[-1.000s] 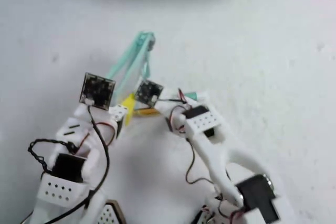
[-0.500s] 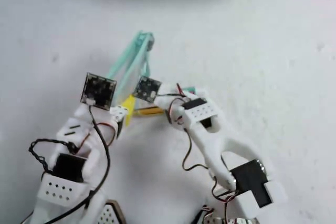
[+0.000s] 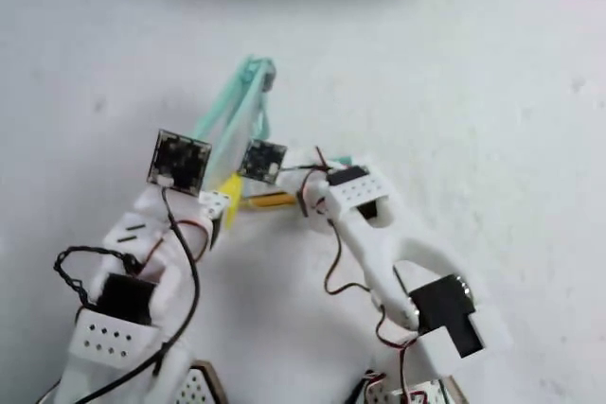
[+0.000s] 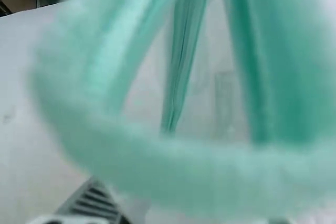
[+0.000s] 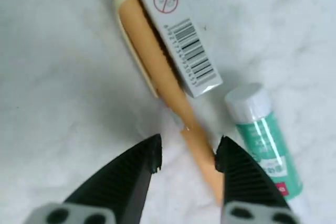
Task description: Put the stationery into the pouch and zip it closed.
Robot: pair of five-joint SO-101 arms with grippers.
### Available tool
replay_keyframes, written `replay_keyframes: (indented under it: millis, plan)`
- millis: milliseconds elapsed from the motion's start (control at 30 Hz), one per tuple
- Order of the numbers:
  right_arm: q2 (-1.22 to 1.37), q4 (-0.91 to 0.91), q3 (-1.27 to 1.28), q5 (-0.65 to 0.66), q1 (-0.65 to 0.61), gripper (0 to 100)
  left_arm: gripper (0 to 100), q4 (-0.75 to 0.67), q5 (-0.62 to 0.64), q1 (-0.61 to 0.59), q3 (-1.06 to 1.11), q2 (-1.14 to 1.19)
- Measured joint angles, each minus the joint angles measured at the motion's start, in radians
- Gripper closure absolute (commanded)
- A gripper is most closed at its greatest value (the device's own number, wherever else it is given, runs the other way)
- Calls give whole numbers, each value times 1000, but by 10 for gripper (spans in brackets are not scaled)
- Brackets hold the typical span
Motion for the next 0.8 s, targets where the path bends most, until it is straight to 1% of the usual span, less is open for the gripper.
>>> replay_keyframes:
  millis: [33,67,133,233,433,533,667,800]
  plan:
    - [3,0,0,0,0,981,808,0,0,0,0,0]
    - [5,0,-5,0,0,986,808,0,0,0,0,0]
    - [5,0,-8,6,0,963,808,0,0,0,0,0]
    - [5,0,-9,12,0,982,808,0,0,0,0,0]
    - [5,0,-2,20,5,982,808,0,0,0,0,0]
    - [-6,0,18,95,44,982,808,0,0,3,0,0]
    - [-29,8,43,250,170,982,808,0,2,2,-2,0]
    - [-35,9,46,282,204,982,808,0,2,3,-2,0]
